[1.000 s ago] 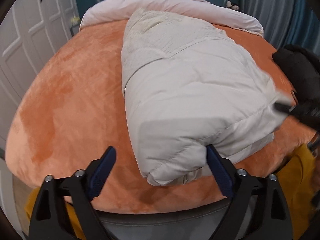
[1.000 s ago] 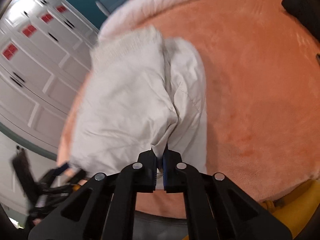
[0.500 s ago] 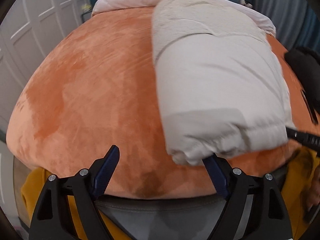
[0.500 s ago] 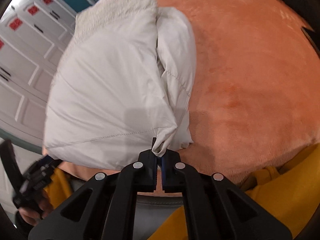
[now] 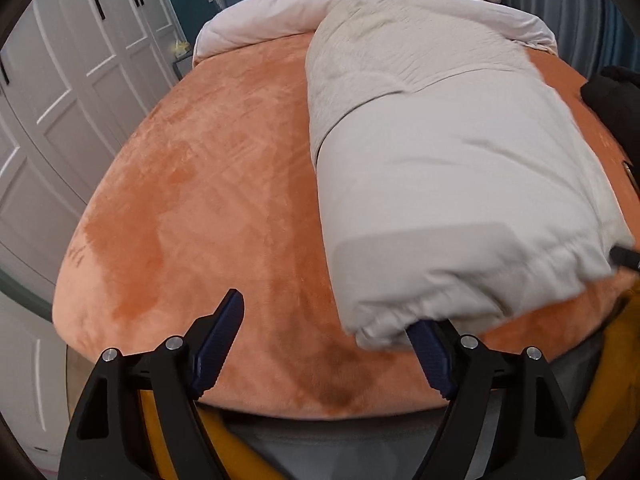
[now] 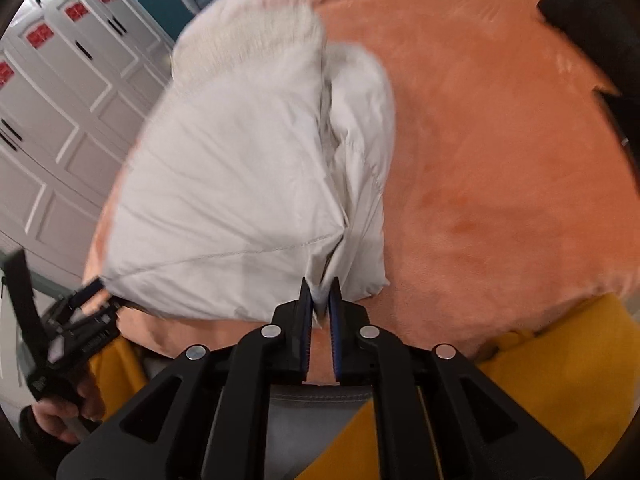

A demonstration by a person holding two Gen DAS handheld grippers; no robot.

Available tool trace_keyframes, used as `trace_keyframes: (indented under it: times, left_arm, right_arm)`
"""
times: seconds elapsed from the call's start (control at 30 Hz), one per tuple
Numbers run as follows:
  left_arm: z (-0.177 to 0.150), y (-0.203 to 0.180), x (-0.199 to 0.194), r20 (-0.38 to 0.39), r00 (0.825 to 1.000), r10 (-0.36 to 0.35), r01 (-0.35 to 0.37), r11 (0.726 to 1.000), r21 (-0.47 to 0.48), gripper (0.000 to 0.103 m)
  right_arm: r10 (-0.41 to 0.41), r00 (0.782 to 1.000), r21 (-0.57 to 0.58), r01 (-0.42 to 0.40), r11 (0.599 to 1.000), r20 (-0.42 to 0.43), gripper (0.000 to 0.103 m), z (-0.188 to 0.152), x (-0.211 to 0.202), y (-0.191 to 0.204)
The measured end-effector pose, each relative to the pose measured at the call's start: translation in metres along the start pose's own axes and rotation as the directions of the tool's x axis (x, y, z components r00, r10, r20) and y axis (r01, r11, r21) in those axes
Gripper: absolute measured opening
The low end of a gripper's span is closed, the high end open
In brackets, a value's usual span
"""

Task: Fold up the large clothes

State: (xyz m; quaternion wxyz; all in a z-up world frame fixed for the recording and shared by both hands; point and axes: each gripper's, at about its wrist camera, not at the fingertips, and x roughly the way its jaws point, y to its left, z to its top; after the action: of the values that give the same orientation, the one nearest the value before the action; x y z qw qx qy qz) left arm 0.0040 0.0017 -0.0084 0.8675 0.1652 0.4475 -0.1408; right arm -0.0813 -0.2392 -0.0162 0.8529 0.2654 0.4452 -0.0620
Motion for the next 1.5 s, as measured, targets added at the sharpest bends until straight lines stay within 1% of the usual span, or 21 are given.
trace_keyframes:
  times: [0.17,0.23,0.3,0.37,0.43,0.5,0.53,0.6,0.63,0.67,0.77,0.87,1.03,1.1,1.2,1.23,1.27,1.33,1.37,1.43,1.5]
  left_arm:
    - [0.004,0.003,-0.028,0.023,0.999,-0.047,0.048,0.998,-0.041,0.077]
    - [0.008,0.003,-0.042,0.053,0.997,-0.064,0.067,0.996,-0.059,0.077]
    - [0.014,0.0,-0.051,0.066,0.996,-0.064,0.068,0.996,-0.056,0.077]
    - [0.018,-0.001,-0.054,0.077,0.995,-0.062,0.067,0.996,-0.062,0.077]
    - [0.024,-0.002,-0.052,0.073,0.996,-0.05,0.055,0.996,-0.066,0.077]
    - [0.027,-0.001,-0.048,0.066,0.997,-0.044,0.049,0.996,-0.074,0.077]
    - [0.029,0.0,-0.045,0.061,0.997,-0.042,0.046,0.996,-0.077,0.077]
    - [0.033,0.001,-0.037,0.048,0.998,-0.035,0.039,0.996,-0.079,0.077]
    - [0.034,0.001,-0.034,0.044,0.998,-0.034,0.038,0.996,-0.078,0.077]
    - [0.036,0.002,-0.032,0.041,0.999,-0.032,0.035,0.996,-0.078,0.077]
    - [0.037,0.003,-0.025,0.025,0.999,-0.031,0.033,0.996,-0.085,0.077]
    - [0.039,0.001,-0.02,0.017,0.999,-0.027,0.029,0.996,-0.083,0.077]
    - [0.041,-0.002,-0.013,0.008,1.0,-0.016,0.016,0.997,-0.072,0.077]
    - [0.04,-0.002,-0.01,-0.002,1.0,-0.015,0.015,0.997,-0.07,0.077]
    - [0.036,-0.002,-0.005,-0.013,1.0,-0.018,0.017,0.997,-0.071,0.079]
    - [0.034,-0.002,-0.003,-0.014,1.0,-0.019,0.018,0.997,-0.071,0.079]
    - [0.033,-0.002,-0.002,-0.016,1.0,-0.018,0.017,0.997,-0.069,0.079]
    - [0.032,-0.003,0.0,-0.016,1.0,-0.016,0.015,0.997,-0.07,0.079]
    - [0.03,-0.003,0.001,-0.017,1.0,-0.013,0.012,0.997,-0.071,0.079]
    - [0.03,-0.006,0.002,-0.017,1.0,-0.007,0.006,0.998,-0.068,0.079]
    - [0.03,-0.007,0.001,-0.014,1.0,0.001,-0.002,0.999,-0.055,0.079]
  right_arm:
    - [-0.002,0.994,-0.069,0.01,0.998,0.111,0.008,0.018,-0.038,0.027]
    - [0.001,0.993,-0.116,0.012,0.993,0.115,0.008,0.02,-0.039,0.034]
    - [-0.018,0.994,-0.167,0.036,0.985,0.105,0.008,0.026,-0.026,0.049]
    - [-0.031,0.998,-0.194,0.041,0.98,0.055,0.008,0.023,-0.012,0.046]
    - [-0.037,0.999,-0.191,0.031,0.981,-0.028,0.008,0.01,0.015,0.043]
    - [-0.058,0.992,-0.18,0.037,0.983,-0.114,0.004,-0.004,0.045,0.036]
    - [-0.065,0.989,-0.171,0.042,0.984,-0.133,0.004,-0.01,0.055,0.031]
    - [-0.069,0.978,-0.141,0.041,0.989,-0.198,0.008,-0.017,0.064,0.022]
    - [-0.062,0.978,-0.132,0.036,0.991,-0.198,0.008,-0.016,0.061,0.021]
    - [-0.052,0.982,-0.13,0.029,0.991,-0.183,0.008,-0.015,0.055,0.022]
    - [-0.046,0.996,-0.166,0.033,0.986,-0.072,0.008,0.0,0.016,0.034]
    - [-0.022,1.0,-0.184,0.025,0.983,0.017,0.008,0.026,-0.016,0.045]
    - [-0.043,0.999,-0.199,0.046,0.979,0.021,0.009,0.044,-0.024,0.043]
    - [-0.061,0.998,-0.185,0.057,0.981,-0.015,0.024,0.041,-0.02,0.039]
    - [-0.071,0.997,-0.174,0.068,0.982,-0.01,0.027,0.03,-0.034,0.03]
    - [-0.047,0.999,-0.163,0.049,0.985,0.016,0.027,0.029,-0.044,0.028]
    - [-0.016,0.999,-0.15,0.023,0.988,0.049,0.032,0.031,-0.054,0.027]
    - [0.019,0.991,-0.126,-0.002,0.992,0.134,0.054,0.042,-0.074,0.023]
    - [0.022,0.985,-0.121,-0.001,0.993,0.171,0.07,0.05,-0.078,0.023]
    - [0.01,0.978,-0.113,0.014,0.994,0.208,0.071,0.067,-0.073,0.02]
    - [0.033,0.985,-0.093,-0.018,0.995,0.167,0.07,0.083,-0.05,0.018]
